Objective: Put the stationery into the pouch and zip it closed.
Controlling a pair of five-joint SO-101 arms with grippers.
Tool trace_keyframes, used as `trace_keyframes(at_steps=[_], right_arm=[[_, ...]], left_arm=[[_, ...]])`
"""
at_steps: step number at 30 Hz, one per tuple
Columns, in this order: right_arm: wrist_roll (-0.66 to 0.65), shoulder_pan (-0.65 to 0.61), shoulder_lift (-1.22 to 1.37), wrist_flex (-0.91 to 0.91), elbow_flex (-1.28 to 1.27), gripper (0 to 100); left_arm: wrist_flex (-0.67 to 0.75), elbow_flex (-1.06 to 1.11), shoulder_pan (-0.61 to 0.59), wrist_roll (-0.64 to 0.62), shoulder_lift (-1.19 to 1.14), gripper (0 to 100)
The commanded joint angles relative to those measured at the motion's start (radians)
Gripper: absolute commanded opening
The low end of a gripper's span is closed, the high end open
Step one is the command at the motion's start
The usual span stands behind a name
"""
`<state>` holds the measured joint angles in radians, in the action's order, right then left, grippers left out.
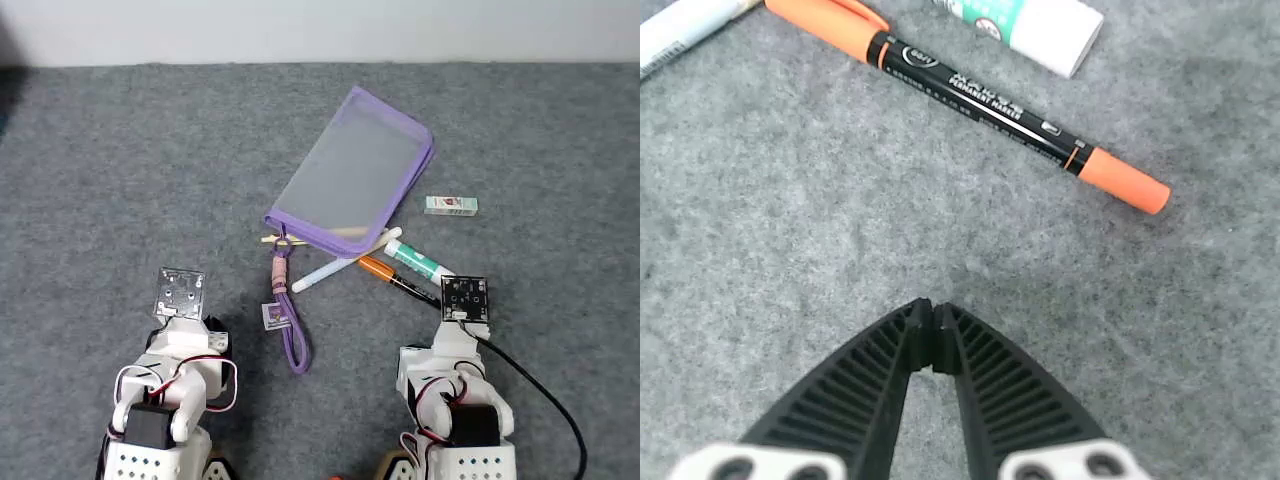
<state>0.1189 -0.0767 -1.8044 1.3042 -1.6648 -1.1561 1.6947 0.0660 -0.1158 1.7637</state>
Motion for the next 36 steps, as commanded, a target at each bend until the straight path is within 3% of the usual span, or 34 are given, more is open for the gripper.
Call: trace_keyframes(at_steps=[1,29,36], right_arm=[[0.006,-0.004,-0.010,0.004,-0.018,0.9],[0.006,-0.008,-0.010,0.004,-0.018,1.3],[0.003,-0.010,-0.010,0.002,-0.018,16.9]], left_arm=[[-0.002,-0.007,0.000,0.011,-0.008,1],[-0.002,-0.007,0.000,0.011,-0.008,1],[-0.002,-0.007,0.000,0.011,-0.008,1]])
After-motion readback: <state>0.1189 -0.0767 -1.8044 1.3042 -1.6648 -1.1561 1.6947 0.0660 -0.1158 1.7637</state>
